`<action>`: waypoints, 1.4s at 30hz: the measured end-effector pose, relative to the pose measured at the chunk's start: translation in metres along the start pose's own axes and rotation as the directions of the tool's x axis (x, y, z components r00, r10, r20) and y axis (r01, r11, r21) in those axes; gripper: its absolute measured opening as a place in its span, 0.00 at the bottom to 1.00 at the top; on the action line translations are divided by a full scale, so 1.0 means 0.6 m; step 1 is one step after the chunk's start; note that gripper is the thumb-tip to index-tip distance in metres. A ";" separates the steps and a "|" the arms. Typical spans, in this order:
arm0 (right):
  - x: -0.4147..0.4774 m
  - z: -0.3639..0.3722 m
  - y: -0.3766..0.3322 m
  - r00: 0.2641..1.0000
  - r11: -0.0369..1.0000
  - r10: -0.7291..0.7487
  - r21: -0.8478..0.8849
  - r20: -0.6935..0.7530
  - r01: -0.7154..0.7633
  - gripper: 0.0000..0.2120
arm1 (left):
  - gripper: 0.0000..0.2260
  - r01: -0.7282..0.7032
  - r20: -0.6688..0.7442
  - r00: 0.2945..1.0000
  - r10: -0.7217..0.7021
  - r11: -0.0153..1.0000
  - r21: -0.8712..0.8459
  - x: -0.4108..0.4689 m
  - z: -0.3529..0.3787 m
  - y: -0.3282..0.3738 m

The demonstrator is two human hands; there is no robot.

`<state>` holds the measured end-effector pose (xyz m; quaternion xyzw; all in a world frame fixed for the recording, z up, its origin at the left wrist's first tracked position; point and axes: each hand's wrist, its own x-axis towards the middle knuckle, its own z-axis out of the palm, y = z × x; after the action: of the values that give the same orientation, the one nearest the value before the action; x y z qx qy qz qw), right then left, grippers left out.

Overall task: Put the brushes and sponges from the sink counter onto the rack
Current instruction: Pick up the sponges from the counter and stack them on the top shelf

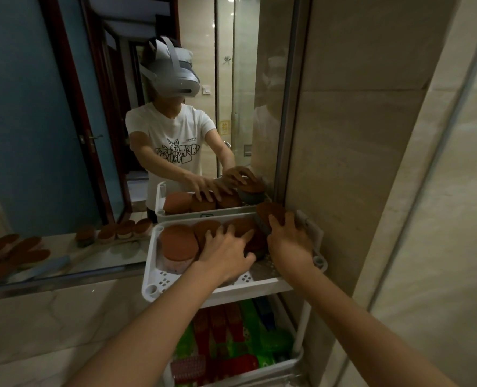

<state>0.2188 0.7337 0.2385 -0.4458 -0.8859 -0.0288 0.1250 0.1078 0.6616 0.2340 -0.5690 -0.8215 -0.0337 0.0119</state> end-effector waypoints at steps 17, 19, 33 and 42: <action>0.006 -0.003 0.002 0.978 0.999 -0.053 0.017 0.203 0.051 0.25 | 0.26 0.028 0.008 1.000 -0.028 0.999 -0.017 -0.016 -0.010 0.005; 0.008 -0.003 0.000 0.979 0.999 -0.049 0.027 0.199 0.044 0.24 | 0.26 0.048 0.004 0.999 -0.048 0.999 0.008 -0.012 -0.013 0.015; 0.003 -0.014 -0.004 0.993 0.994 -0.067 0.092 0.101 0.057 0.20 | 0.24 0.099 -0.004 0.995 -0.100 0.994 -0.041 -0.042 -0.017 -0.008; 0.012 -0.005 -0.009 0.920 0.969 -0.231 0.163 0.318 0.187 0.31 | 0.25 0.257 0.064 0.965 -0.255 0.966 -0.011 -0.072 -0.007 -0.067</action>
<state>0.2108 0.7356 0.2434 -0.3378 -0.9367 0.0916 -0.0022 0.0856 0.6068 0.2341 -0.4590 -0.8878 -0.0251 -0.0235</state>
